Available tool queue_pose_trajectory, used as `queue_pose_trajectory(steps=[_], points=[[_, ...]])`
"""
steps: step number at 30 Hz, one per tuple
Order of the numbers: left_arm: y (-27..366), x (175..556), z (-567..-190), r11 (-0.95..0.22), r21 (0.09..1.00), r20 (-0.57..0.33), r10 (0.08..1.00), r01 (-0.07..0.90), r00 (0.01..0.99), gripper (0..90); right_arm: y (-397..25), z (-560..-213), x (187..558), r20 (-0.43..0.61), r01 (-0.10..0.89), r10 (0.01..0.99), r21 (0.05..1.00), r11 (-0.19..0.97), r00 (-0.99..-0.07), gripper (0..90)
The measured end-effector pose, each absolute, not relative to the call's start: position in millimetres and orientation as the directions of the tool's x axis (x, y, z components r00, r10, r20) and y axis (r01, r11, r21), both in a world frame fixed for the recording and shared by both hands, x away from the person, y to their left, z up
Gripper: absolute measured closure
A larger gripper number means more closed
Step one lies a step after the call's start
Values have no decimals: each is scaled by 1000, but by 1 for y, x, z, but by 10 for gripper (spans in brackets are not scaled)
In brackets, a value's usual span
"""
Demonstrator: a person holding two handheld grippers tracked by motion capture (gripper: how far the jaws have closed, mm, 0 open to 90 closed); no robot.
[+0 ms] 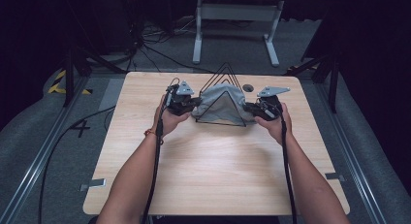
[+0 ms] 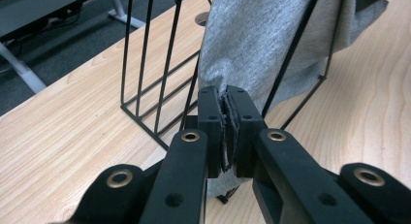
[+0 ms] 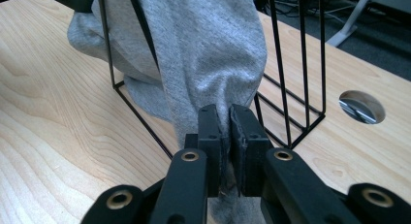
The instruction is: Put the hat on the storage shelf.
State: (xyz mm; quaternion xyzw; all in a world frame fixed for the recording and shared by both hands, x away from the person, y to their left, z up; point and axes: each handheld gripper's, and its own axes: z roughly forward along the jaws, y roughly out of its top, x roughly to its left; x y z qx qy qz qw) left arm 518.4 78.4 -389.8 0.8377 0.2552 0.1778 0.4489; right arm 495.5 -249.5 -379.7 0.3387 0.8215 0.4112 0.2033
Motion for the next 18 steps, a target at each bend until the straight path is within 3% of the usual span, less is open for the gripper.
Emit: queue_pose_trajectory(steps=[18], points=[[107,501,-378,-506,825,121,591,251,798,850,-257,-364,480,-128,356,724,804,476,-678,791]])
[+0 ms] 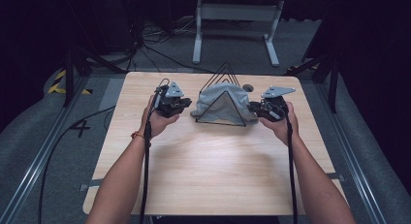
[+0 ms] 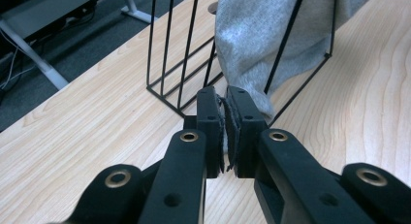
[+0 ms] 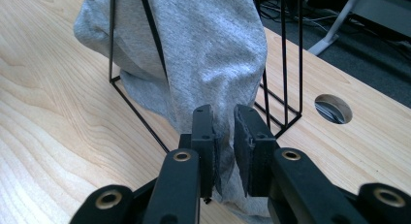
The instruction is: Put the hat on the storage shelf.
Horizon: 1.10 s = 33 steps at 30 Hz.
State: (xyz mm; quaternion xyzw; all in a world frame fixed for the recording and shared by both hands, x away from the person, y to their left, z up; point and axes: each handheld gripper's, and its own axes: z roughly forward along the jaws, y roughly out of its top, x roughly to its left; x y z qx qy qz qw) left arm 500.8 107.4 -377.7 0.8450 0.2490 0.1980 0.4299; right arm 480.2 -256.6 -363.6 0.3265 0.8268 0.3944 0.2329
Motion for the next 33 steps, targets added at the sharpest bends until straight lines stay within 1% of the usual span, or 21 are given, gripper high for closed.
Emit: queue_pose_trajectory(steps=[5,6,20,30,33], points=[[113,495,-377,-522,816,133,587,248,799,850,-258,-361,477,-134,357,725,801,481,-676,791],[114,495,-377,-530,813,148,587,240,796,850,-260,-361,476,-139,354,725,801,483,-675,791],[134,482,-385,-554,788,148,594,269,790,843,-272,-361,464,-161,364,727,781,507,-668,787],[145,466,-393,-592,757,161,579,276,799,834,-283,-362,454,-176,371,727,766,525,-664,778],[149,460,-396,-622,733,181,567,274,803,831,-287,-363,449,-177,375,726,761,528,-664,775]])
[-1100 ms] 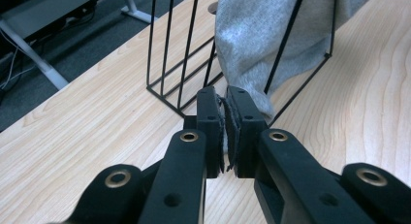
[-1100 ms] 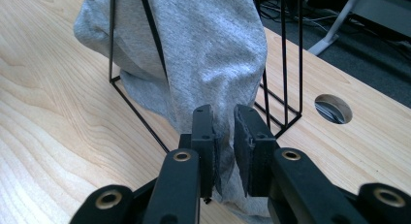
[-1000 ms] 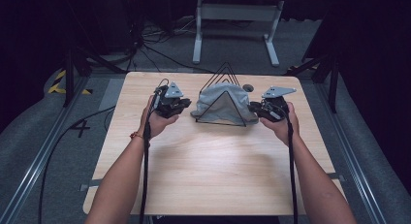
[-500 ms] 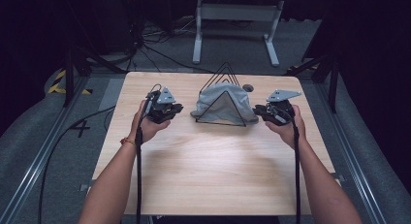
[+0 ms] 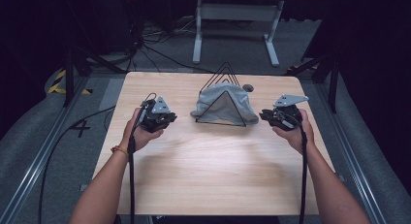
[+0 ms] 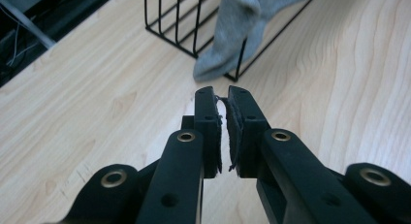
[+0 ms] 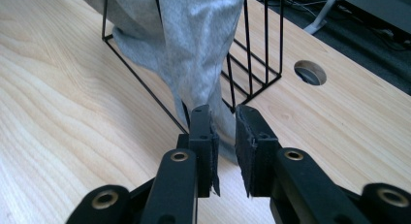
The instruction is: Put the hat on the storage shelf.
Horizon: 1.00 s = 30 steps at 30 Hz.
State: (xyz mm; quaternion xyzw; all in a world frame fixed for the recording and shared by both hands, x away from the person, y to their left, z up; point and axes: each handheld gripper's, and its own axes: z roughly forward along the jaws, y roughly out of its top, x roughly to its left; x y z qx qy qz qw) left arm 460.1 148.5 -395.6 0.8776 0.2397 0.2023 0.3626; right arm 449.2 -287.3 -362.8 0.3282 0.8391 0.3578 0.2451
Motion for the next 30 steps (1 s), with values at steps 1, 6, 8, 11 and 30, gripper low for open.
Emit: queue_pose_trajectory(steps=[1,6,8,11,30], points=[[150,458,-397,-623,732,179,566,276,805,828,-289,-363,448,-180,374,726,760,531,-664,774],[157,447,-402,-642,717,189,555,272,810,824,-297,-365,439,-188,379,725,750,542,-662,767],[159,444,-405,-645,712,186,553,276,812,819,-300,-366,436,-186,387,726,745,543,-662,759],[163,438,-408,-653,706,192,551,276,812,813,-305,-366,430,-202,378,725,745,550,-658,758],[187,402,-432,-684,664,186,541,300,820,641,-336,-391,391,-211,394,726,724,566,-655,627]])
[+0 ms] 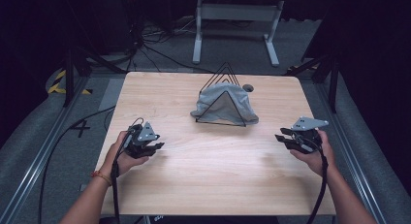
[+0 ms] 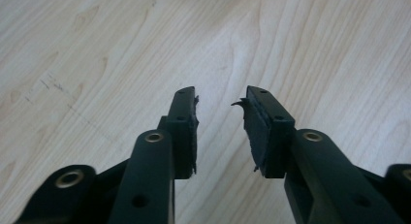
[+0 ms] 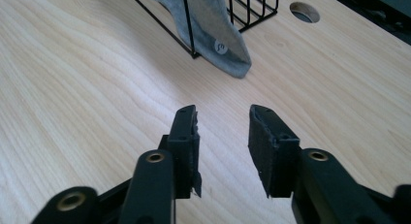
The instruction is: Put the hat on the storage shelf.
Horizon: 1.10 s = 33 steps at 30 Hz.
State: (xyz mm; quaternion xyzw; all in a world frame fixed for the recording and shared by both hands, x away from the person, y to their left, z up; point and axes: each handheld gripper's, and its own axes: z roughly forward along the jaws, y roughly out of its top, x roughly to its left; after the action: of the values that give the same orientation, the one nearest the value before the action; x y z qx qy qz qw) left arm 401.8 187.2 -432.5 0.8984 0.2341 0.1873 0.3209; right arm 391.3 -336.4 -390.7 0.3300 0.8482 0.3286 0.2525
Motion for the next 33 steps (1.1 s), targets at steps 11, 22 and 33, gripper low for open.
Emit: queue_pose_trajectory(steps=[11,22,33], points=[[201,385,-451,-682,639,173,578,355,798,435,-352,-408,370,-228,432,747,696,573,-624,414],[216,368,-463,-643,665,106,585,380,804,246,-373,-430,347,-184,462,766,703,540,-616,325],[232,359,-481,-548,720,-8,608,426,794,192,-397,-465,316,-73,523,821,738,426,-566,262]])
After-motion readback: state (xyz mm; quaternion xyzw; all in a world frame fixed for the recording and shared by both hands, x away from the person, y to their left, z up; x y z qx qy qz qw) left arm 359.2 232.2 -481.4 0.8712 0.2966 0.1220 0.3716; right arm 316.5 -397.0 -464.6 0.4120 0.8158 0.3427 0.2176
